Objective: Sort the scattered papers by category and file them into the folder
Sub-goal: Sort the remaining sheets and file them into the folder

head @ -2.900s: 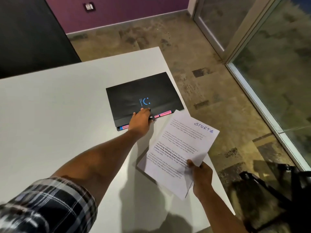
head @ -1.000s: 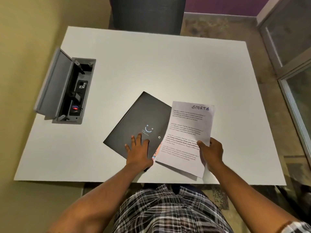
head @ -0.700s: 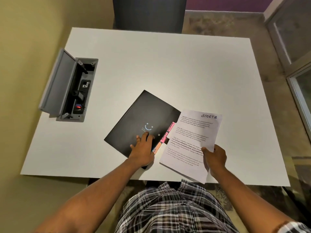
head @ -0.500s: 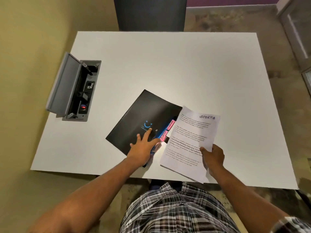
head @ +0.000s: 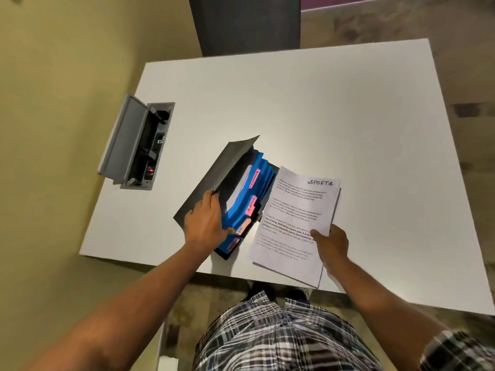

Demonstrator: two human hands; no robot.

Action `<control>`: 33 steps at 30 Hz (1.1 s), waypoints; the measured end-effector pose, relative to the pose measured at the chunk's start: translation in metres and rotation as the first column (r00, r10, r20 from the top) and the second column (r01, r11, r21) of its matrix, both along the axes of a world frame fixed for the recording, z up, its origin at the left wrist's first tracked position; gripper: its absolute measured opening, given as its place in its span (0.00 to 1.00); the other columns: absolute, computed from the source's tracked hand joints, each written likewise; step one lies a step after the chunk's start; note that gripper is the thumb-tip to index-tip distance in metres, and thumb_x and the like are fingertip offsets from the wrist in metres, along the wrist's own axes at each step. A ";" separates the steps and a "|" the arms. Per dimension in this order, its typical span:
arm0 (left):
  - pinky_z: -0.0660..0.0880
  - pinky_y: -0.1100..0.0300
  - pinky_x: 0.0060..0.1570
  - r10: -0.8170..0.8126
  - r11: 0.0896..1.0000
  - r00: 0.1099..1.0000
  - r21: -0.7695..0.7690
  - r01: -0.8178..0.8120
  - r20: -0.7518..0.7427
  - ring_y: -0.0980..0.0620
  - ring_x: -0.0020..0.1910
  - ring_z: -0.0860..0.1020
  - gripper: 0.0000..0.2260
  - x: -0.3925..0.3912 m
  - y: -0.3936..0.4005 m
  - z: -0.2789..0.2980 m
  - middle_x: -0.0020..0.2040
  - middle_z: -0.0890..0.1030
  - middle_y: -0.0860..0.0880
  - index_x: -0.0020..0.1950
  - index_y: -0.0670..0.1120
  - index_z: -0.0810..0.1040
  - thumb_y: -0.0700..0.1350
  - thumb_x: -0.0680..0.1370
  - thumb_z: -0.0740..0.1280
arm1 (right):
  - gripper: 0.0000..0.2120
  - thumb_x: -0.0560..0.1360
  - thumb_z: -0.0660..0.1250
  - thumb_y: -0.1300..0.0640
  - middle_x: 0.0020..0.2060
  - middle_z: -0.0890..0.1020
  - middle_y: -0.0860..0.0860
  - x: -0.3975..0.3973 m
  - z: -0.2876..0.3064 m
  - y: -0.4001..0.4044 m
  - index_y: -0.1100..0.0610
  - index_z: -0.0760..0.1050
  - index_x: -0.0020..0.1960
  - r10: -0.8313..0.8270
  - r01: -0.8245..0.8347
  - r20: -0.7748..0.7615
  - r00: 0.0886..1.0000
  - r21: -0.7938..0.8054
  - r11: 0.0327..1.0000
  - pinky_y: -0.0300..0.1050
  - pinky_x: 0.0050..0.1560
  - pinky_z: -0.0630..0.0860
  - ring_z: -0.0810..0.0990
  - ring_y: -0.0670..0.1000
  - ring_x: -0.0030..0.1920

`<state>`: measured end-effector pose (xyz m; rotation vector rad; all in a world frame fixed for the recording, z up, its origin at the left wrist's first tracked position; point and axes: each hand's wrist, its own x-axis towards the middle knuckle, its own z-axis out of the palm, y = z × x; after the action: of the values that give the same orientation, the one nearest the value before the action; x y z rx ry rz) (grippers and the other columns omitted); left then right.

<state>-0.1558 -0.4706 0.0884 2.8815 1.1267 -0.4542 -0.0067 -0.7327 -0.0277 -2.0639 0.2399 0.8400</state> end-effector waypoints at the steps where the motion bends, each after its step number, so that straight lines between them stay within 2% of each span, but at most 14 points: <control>1: 0.82 0.46 0.49 0.004 1.000 1.000 0.007 -0.003 -0.010 0.47 0.61 0.77 0.52 -0.002 0.001 0.002 0.72 0.66 0.50 0.74 0.47 0.60 0.66 0.59 0.79 | 0.21 0.71 0.74 0.47 0.55 0.86 0.49 0.001 0.001 0.000 0.51 0.80 0.61 0.010 -0.010 0.002 1.000 0.001 1.000 0.58 0.58 0.82 0.85 0.56 0.52; 4: 0.83 0.49 0.46 0.025 1.000 1.000 0.010 -0.025 0.007 0.47 0.62 0.76 0.49 -0.006 0.003 0.008 0.70 0.65 0.50 0.73 0.48 0.60 0.62 0.61 0.81 | 0.20 0.71 0.74 0.47 0.55 0.86 0.49 0.004 0.004 0.000 0.51 0.80 0.62 0.012 -0.013 0.011 1.000 0.028 1.000 0.57 0.58 0.82 0.85 0.56 0.52; 7: 0.83 0.49 0.47 0.027 1.000 0.998 0.005 -0.027 0.051 0.47 0.60 0.76 0.44 -0.004 0.003 0.015 0.69 0.67 0.50 0.73 0.48 0.62 0.62 0.65 0.77 | 0.22 0.71 0.73 0.46 0.56 0.86 0.49 0.008 0.008 0.002 0.51 0.80 0.63 0.030 -0.032 0.034 0.999 0.041 0.999 0.57 0.57 0.82 0.85 0.55 0.52; 11: 0.79 0.48 0.54 0.006 0.999 0.999 -0.048 -0.004 0.035 0.44 0.62 0.77 0.40 0.000 0.002 0.022 0.70 0.67 0.48 0.76 0.46 0.59 0.54 0.71 0.75 | 0.18 0.74 0.74 0.52 0.56 0.86 0.51 0.009 0.019 0.007 0.54 0.80 0.63 0.005 -0.009 0.052 0.999 0.091 0.996 0.57 0.59 0.81 0.85 0.57 0.53; 13: 0.80 0.46 0.53 -0.010 0.998 0.998 -0.060 0.013 0.054 0.44 0.60 0.78 0.38 0.000 0.004 0.021 0.69 0.68 0.49 0.76 0.48 0.59 0.54 0.73 0.74 | 0.17 0.75 0.74 0.54 0.56 0.86 0.52 0.008 0.022 0.009 0.55 0.81 0.63 -0.005 -0.002 0.060 0.998 0.112 0.994 0.55 0.59 0.81 0.85 0.57 0.53; 17: 0.81 0.45 0.51 -0.039 0.997 0.998 -0.060 0.042 0.046 0.44 0.61 0.78 0.40 0.001 0.005 0.020 0.71 0.67 0.49 0.77 0.51 0.55 0.57 0.72 0.74 | 0.16 0.75 0.74 0.57 0.55 0.86 0.54 0.009 0.030 0.014 0.57 0.81 0.63 -0.010 -0.001 0.076 0.997 0.139 0.990 0.51 0.57 0.80 0.84 0.57 0.53; 21: 0.82 0.44 0.49 -0.110 0.993 0.994 -0.046 0.110 0.001 0.40 0.61 0.78 0.49 -0.001 0.005 0.016 0.79 0.56 0.46 0.79 0.60 0.40 0.54 0.73 0.74 | 0.16 0.76 0.74 0.57 0.55 0.86 0.54 0.010 0.035 0.016 0.58 0.81 0.62 0.001 -0.014 0.105 0.995 0.125 0.992 0.50 0.57 0.80 0.84 0.57 0.53; 22: 0.83 0.46 0.48 -0.134 0.989 0.991 -0.054 0.135 0.018 0.40 0.61 0.79 0.48 -0.001 0.005 0.016 0.80 0.54 0.46 0.78 0.64 0.40 0.54 0.74 0.74 | 0.16 0.76 0.74 0.57 0.55 0.86 0.54 0.010 0.035 0.017 0.58 0.81 0.62 0.001 -0.015 0.110 0.994 0.122 0.992 0.50 0.57 0.80 0.84 0.58 0.53; 24: 0.82 0.48 0.52 -0.131 0.988 0.991 -0.078 0.133 0.027 0.40 0.63 0.77 0.40 0.001 0.004 0.017 0.80 0.53 0.46 0.77 0.67 0.50 0.53 0.75 0.73 | 0.16 0.76 0.74 0.57 0.56 0.86 0.55 0.010 0.035 0.017 0.58 0.81 0.62 0.000 -0.013 0.107 0.994 0.116 0.993 0.49 0.57 0.80 0.84 0.58 0.54; 26: 0.79 0.49 0.56 0.055 0.978 0.993 -0.207 -0.032 0.107 0.42 0.65 0.76 0.27 0.005 0.000 0.025 0.79 0.60 0.49 0.73 0.62 0.62 0.58 0.77 0.68 | 0.16 0.76 0.74 0.57 0.56 0.86 0.54 0.010 0.033 0.016 0.58 0.80 0.62 0.002 -0.012 0.099 0.995 0.106 0.994 0.49 0.56 0.80 0.84 0.58 0.54; 28: 0.77 0.51 0.55 0.086 0.977 0.987 -0.205 -0.057 0.134 0.44 0.61 0.78 0.21 0.006 0.000 0.028 0.74 0.68 0.49 0.72 0.56 0.65 0.57 0.80 0.64 | 0.16 0.75 0.74 0.56 0.56 0.85 0.54 0.009 0.031 0.015 0.57 0.80 0.63 0.008 -0.018 0.097 0.995 0.097 0.995 0.52 0.57 0.81 0.84 0.58 0.53; 30: 0.76 0.52 0.52 0.020 0.990 0.993 -0.138 -0.004 0.119 0.44 0.59 0.78 0.24 0.006 -0.001 0.029 0.71 0.69 0.47 0.75 0.50 0.64 0.47 0.80 0.66 | 0.17 0.76 0.74 0.56 0.58 0.85 0.54 0.007 0.031 0.016 0.57 0.79 0.63 0.015 -0.024 0.096 0.995 0.089 0.996 0.56 0.58 0.81 0.84 0.59 0.54; 31: 0.77 0.51 0.53 0.022 0.993 0.991 -0.118 -0.006 0.129 0.44 0.61 0.77 0.28 0.004 -0.002 0.030 0.72 0.68 0.47 0.76 0.47 0.62 0.46 0.78 0.69 | 0.17 0.76 0.74 0.56 0.58 0.85 0.55 0.007 0.031 0.016 0.57 0.79 0.63 0.016 -0.024 0.096 0.995 0.088 0.996 0.57 0.58 0.81 0.84 0.59 0.55; 33: 0.77 0.50 0.56 0.014 0.997 0.987 -0.079 -0.002 0.160 0.45 0.64 0.75 0.33 -0.001 -0.004 0.030 0.73 0.66 0.47 0.77 0.46 0.60 0.53 0.76 0.70 | 0.17 0.76 0.74 0.56 0.59 0.85 0.55 0.006 0.033 0.017 0.57 0.79 0.64 0.016 -0.025 0.099 0.995 0.089 0.996 0.56 0.59 0.81 0.84 0.59 0.55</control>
<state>-0.1564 -0.4742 0.1180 2.7859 1.0696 -0.2549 -0.0010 -0.7158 0.0053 -2.0194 0.1250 0.7463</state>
